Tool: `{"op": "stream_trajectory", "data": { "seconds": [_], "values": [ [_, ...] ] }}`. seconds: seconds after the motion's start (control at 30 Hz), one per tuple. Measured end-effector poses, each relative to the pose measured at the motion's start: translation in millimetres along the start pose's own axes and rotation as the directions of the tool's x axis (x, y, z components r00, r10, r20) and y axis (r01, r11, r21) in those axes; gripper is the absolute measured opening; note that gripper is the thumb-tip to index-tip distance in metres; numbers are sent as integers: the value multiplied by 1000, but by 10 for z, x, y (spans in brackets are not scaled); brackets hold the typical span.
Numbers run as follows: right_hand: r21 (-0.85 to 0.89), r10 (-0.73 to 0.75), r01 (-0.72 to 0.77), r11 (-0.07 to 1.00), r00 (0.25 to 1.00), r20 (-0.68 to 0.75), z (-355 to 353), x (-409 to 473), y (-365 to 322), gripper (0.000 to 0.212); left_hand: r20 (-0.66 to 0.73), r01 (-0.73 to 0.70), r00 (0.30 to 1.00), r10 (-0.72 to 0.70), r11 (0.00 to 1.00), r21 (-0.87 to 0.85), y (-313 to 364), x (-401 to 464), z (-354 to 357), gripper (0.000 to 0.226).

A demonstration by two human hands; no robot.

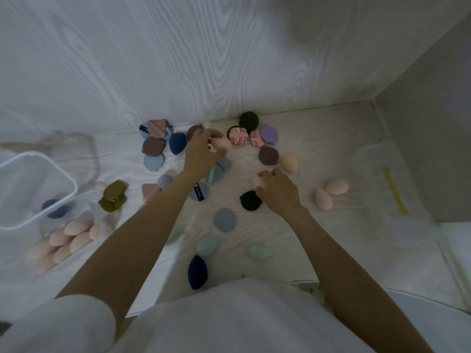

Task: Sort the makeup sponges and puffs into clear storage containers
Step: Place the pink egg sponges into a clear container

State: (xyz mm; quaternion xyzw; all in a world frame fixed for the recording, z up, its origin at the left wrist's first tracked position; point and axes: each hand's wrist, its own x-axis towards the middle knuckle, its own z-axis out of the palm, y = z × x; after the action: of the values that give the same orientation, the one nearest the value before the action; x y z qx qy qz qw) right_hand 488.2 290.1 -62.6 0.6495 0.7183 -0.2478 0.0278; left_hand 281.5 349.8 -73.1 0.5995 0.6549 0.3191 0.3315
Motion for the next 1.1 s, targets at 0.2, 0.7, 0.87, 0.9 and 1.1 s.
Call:
{"op": "stream_trajectory", "data": {
  "seconds": [0.2,0.7,0.87,0.9,1.1],
  "values": [
    [226,-78,117,967,982,-175,81,-345,-491,30,-242,-94,967,80,994,-47,-45,-1021,-658,33],
    [322,-666,658,681,739,-101,960,-422,-3109,24,-564,333,683,-464,885,-325,-1346,-2823,-2419,33],
    [-277,-760,713,644,638,-125,1246,-176,-3433,18,-533,207,767,-358,924,-323,-1596,-2514,-2640,31],
    [-341,-771,703,625,624,-126,1291,-155,-3436,16,-530,175,787,-316,938,-299,-1625,-2443,-2656,30],
    [-440,-791,693,571,608,-69,1401,-187,-3382,19,-441,30,894,-79,993,-117,-1715,-2159,-2577,28]
  ]
}}
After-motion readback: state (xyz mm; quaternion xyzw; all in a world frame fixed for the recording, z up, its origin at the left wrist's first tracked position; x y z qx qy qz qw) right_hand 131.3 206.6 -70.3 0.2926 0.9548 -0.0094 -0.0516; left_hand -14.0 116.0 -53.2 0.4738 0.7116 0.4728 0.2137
